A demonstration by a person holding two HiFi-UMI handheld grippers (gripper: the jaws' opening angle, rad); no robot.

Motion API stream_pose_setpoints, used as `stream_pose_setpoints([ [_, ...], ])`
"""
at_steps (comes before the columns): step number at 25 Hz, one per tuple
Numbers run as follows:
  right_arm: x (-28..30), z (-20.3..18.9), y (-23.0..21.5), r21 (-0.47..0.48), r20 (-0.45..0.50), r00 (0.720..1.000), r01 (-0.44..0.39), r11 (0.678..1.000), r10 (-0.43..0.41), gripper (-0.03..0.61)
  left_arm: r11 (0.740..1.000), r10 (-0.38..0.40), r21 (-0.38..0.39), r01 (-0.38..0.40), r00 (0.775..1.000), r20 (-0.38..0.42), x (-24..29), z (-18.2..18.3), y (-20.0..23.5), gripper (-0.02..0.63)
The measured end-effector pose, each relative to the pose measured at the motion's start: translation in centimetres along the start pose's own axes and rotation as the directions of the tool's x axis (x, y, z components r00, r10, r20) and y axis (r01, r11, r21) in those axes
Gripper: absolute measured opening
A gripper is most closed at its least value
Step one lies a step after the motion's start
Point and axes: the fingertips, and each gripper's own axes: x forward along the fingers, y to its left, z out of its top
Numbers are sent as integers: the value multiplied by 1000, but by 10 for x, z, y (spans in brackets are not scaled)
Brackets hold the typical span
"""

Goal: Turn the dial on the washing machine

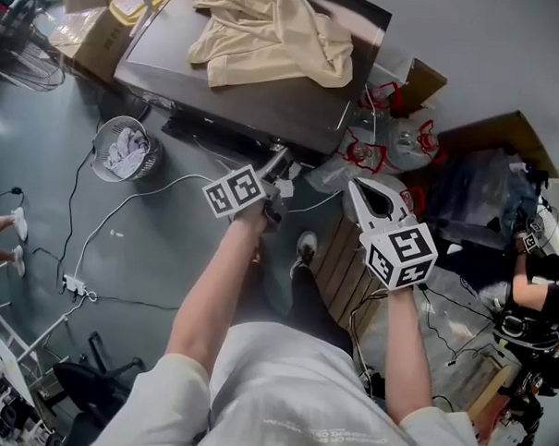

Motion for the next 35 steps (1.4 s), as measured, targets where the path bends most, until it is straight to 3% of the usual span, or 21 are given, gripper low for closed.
stream_pose_setpoints([
  [10, 1, 5, 0, -8, 2, 1000, 1, 1000, -1, 14, 997, 16, 76, -19, 999, 36, -6, 8, -2, 285],
  [12, 2, 7, 1, -9, 3, 1000, 0, 1000, 0, 14, 991, 30, 127, -35, 999, 42, -9, 12, -2, 291],
  [14, 3, 6, 2, -8, 2, 1000, -1, 1000, 1, 14, 970, 55, 236, -59, 998, 24, -11, 10, -5, 295],
  [16, 4, 6, 3, -8, 1, 1000, -3, 1000, 3, 14, 913, 96, 400, -84, 995, -11, -12, 5, -11, 298],
  [20, 5, 5, 4, -9, -2, 1000, -4, 1000, 4, 14, 723, 230, 670, -165, 973, -9, -10, 0, -14, 298],
  [22, 4, 4, 4, -8, -2, 1000, -1, 1000, 1, 14, 634, 281, 749, -195, 960, 12, -9, -1, -13, 298],
  [23, 4, 4, 3, -7, -3, 1000, 0, 1000, 0, 14, 601, 295, 775, -197, 955, 14, -8, -4, -14, 298],
  [25, 2, 3, 2, -6, -5, 1000, 4, 1000, -4, 14, 566, 312, 802, -193, 950, 9, -5, -10, -14, 298],
  [28, 0, 1, -1, -4, -7, 1000, 8, 1000, -8, 14, 551, 339, 807, -213, 941, 17, -1, -12, -11, 296],
  [31, -2, -1, -3, -2, -10, 1000, 10, 1000, -10, 14, 557, 362, 796, -238, 932, 25, 1, -10, -8, 268],
  [33, -2, -2, -4, 0, -12, 1000, 11, 1000, -11, 14, 577, 357, 781, -239, 934, 22, 2, -8, -8, 268],
  [35, -3, -4, -5, 2, -13, 1000, 11, 1000, -11, 14, 620, 333, 747, -241, 943, 27, 1, -5, -10, 268],
])
